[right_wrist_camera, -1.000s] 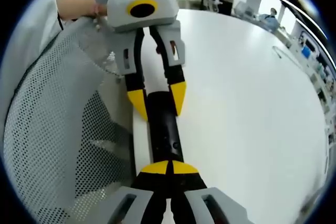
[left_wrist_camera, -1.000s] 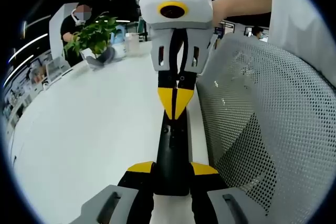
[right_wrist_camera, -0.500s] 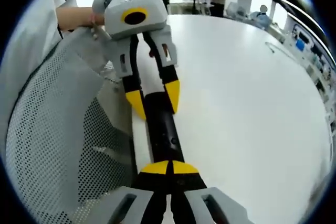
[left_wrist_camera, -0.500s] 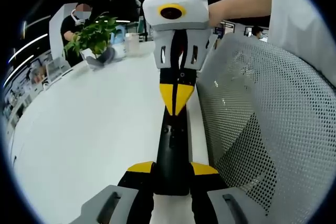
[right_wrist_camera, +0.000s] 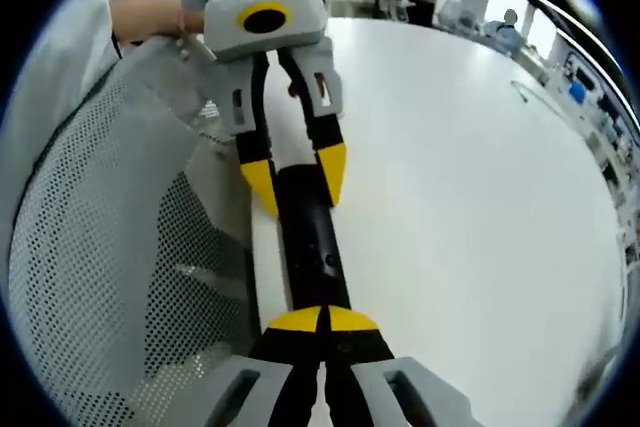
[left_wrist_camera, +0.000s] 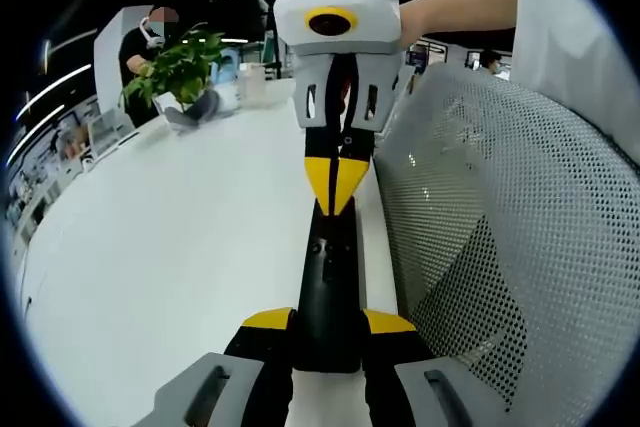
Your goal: Press the specified remote control buttons in sequence, fully releasing each button before pressing the next.
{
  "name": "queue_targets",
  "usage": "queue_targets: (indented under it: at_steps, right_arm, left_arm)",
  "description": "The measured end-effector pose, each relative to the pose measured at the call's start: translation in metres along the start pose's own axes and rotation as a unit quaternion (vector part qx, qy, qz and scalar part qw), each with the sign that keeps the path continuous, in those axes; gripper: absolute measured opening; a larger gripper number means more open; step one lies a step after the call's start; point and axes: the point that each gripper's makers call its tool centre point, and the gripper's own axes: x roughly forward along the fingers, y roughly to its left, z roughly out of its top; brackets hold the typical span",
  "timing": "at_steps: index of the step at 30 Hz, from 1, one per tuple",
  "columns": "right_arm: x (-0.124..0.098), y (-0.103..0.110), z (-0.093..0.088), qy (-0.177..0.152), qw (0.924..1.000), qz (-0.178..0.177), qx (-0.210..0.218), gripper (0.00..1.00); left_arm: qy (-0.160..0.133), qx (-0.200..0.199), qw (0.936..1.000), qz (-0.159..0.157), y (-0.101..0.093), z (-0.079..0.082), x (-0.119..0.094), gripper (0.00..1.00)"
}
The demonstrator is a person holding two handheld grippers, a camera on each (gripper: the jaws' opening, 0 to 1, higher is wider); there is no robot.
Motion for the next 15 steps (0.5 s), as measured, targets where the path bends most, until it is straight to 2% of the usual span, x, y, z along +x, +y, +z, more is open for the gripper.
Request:
queue_targets:
  at_steps: [5,9,12,15]
  right_arm:
    - [0.001,-0.001,0.0,0.016,0.9999,-0.002,0.001,0.0]
    - [0.0005,-0.001,-0.0009,0.015,0.9998,-0.009,0.0,0.0]
    - [-0.0003,-0.0014,-0.0015,0.002,0.9997,-0.017,0.015,0.0]
    - [-0.0007,-0.0019,-0.0001,-0.025,0.998,-0.022,0.054,0.0]
  left_arm:
    - [0.0,0.0,1.0,0.0,0.0,0.0,0.0,0.25]
    - [0.0,0.0,1.0,0.0,-0.0001,0.0,0.0,0.25]
    - [0.0,0.0,1.0,0.0,-0.0002,0.0002,0.0,0.25]
    - [-0.001,0.0,1.0,0.0,-0.0003,0.0,-0.0001,0.25]
